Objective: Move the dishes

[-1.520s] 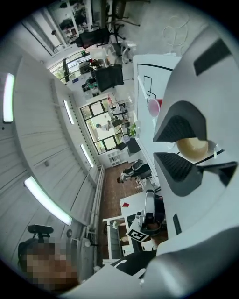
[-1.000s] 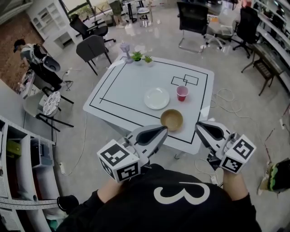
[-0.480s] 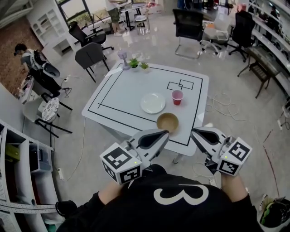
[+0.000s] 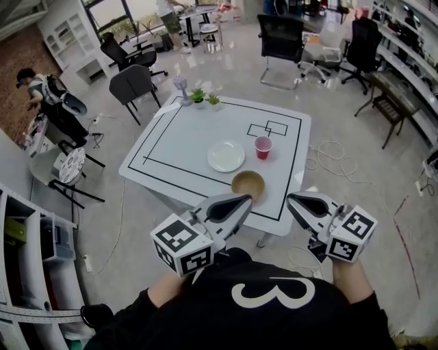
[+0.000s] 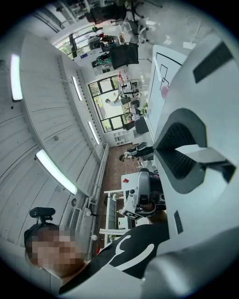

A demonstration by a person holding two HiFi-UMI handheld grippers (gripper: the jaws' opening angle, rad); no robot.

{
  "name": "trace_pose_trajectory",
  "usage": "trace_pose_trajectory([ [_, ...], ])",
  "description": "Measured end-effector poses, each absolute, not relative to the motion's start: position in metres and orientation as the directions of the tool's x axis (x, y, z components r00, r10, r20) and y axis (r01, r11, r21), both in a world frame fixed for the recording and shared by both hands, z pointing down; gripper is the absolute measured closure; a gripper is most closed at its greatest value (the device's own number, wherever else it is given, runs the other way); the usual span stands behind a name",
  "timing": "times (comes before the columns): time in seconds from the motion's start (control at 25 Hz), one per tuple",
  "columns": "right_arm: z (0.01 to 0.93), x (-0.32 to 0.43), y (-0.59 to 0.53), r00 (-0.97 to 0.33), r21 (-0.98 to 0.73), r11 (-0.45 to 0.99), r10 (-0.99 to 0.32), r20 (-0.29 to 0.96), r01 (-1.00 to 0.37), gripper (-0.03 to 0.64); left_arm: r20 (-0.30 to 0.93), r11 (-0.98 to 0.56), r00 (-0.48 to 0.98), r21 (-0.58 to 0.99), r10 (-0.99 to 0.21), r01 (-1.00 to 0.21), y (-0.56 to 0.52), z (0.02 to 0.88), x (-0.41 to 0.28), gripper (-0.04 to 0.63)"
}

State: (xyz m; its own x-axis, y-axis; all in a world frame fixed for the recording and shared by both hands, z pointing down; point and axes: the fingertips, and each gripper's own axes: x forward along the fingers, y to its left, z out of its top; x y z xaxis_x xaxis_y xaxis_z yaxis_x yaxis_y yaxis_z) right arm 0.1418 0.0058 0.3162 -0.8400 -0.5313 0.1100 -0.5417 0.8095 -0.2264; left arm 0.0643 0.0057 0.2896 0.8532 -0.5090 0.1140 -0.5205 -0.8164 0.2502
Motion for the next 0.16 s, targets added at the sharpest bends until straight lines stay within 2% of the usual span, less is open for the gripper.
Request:
trace_pose_trajectory([
  [0.16, 0.3179, 0.147, 0.003, -0.839, -0.222, 0.81, -0.533, 0.11, -0.543, 0.609, 0.116, -0.815, 0.852, 0.25, -0.511, -0.523, 0.0036, 0.2919, 0.0692, 0.594],
])
